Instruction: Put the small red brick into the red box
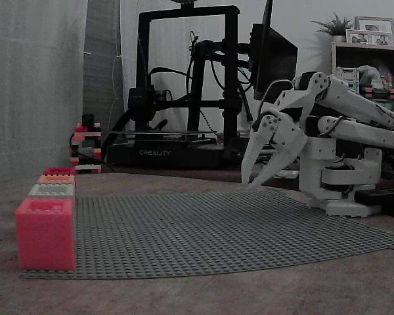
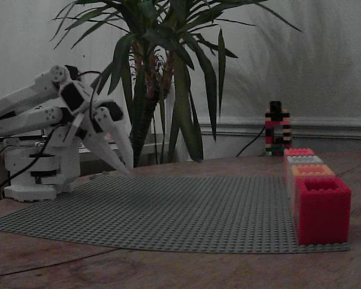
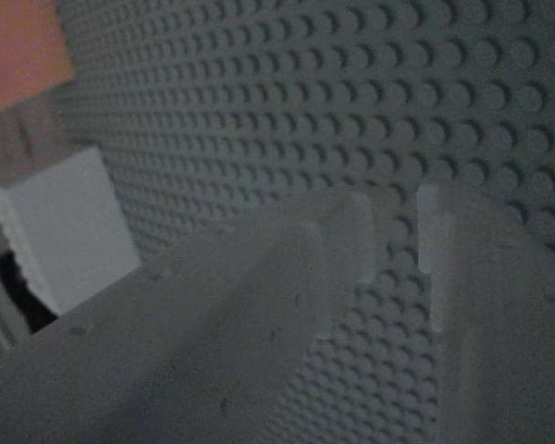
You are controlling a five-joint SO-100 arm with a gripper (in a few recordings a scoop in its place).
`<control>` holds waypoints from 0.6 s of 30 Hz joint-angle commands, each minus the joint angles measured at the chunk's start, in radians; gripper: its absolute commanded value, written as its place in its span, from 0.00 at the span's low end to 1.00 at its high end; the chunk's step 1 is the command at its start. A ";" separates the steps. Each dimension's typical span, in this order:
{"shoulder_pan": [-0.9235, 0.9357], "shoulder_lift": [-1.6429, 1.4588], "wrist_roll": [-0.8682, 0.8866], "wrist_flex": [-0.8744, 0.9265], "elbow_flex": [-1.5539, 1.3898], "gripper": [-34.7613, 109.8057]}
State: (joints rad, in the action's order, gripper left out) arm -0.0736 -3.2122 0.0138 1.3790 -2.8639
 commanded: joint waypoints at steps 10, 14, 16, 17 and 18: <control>0.058 -0.008 0.025 0.025 0.000 0.24; 0.058 -0.008 0.025 0.025 0.000 0.24; 0.058 -0.008 0.025 0.025 0.000 0.24; 0.058 -0.008 0.025 0.025 0.000 0.24; 0.058 -0.008 0.025 0.025 0.000 0.24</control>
State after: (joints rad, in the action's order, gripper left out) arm -0.0107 -3.2122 0.0138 1.3790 -2.8639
